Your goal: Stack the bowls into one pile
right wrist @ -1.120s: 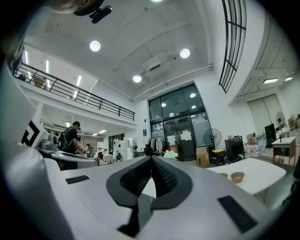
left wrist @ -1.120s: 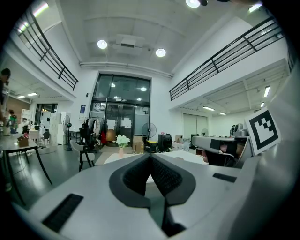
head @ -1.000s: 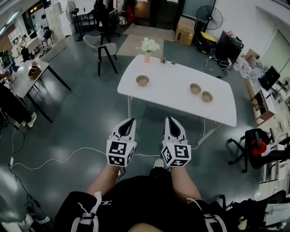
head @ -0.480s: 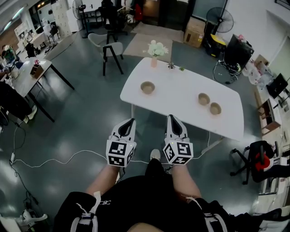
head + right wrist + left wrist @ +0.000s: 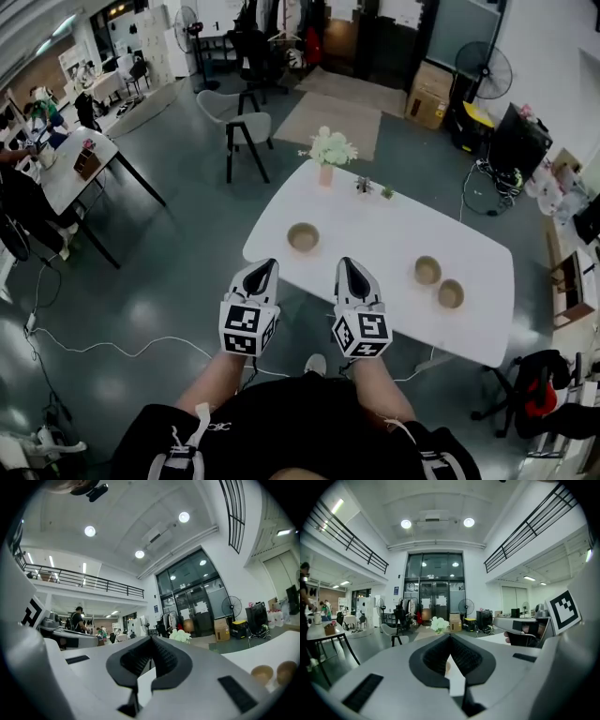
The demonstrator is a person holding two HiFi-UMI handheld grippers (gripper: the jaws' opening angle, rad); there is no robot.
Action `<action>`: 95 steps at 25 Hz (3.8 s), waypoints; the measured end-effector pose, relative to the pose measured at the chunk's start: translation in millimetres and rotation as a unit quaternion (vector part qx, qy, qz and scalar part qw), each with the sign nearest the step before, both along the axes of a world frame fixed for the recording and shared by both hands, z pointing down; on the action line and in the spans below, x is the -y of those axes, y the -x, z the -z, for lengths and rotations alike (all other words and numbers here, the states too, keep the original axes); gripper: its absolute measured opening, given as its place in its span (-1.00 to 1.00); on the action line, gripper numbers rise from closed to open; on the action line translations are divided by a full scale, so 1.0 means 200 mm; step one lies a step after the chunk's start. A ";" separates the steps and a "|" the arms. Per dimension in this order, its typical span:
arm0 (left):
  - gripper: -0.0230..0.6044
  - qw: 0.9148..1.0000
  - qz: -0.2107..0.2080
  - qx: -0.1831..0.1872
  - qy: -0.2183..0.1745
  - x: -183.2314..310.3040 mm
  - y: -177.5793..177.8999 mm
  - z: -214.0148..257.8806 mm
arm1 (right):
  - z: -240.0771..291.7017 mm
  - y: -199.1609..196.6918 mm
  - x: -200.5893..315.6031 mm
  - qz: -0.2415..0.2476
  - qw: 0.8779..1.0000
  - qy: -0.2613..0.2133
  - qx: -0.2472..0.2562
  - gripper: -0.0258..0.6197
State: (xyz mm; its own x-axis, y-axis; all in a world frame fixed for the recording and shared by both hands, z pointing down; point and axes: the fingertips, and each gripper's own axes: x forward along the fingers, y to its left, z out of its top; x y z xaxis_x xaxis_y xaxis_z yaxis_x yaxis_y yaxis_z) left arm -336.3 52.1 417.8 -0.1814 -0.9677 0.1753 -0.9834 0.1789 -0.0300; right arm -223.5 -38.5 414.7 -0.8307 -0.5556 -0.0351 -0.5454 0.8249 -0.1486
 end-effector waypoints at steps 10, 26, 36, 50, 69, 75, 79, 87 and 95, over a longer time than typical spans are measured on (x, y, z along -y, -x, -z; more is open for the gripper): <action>-0.89 0.999 0.025 0.000 0.027 0.65 0.08 0.00 | -0.04 0.20 0.61 0.056 0.998 0.024 0.005 -0.88; -0.89 0.998 0.055 -0.010 0.020 0.83 0.46 -0.01 | -0.07 0.59 0.83 0.085 0.996 0.008 -0.027 -0.88; -0.89 0.998 0.061 -0.029 0.008 0.78 0.69 -0.07 | -0.28 0.92 0.70 0.173 0.976 -0.037 -0.125 -0.58; -0.89 0.994 0.096 -0.046 0.006 0.58 0.95 -0.12 | -1.19 1.23 0.56 0.273 0.835 -0.125 -0.460 -0.19; -0.89 0.992 0.108 -0.063 0.011 0.44 1.15 -0.21 | -1.65 1.22 0.63 0.282 0.712 -0.190 -0.614 -0.81; -0.89 0.996 0.063 -0.069 0.015 0.55 1.12 -0.19 | -1.47 1.19 0.69 0.238 0.741 -0.181 -0.601 -0.81; -0.89 0.997 0.016 -0.071 0.012 0.70 1.00 -0.16 | -1.39 1.00 0.84 0.188 0.757 -0.152 -0.607 -0.80; -0.89 0.993 -0.101 -0.064 0.019 1.06 0.61 -0.14 | -1.34 0.47 1.13 0.079 0.776 -0.073 -0.622 -0.79; -0.88 0.978 -0.197 -0.061 0.030 1.32 0.19 -0.14 | -1.31 -0.09 1.30 -0.003 0.774 -0.008 -0.634 -0.78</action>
State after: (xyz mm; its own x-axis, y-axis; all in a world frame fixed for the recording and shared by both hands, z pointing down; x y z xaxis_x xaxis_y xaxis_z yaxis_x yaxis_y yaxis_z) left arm -374.8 -212.2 446.1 0.2286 -0.9459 0.2302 -0.9727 -0.2123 0.0936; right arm -206.0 -298.7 677.6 -0.2015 -0.5670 0.7987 -0.2484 0.8183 0.5183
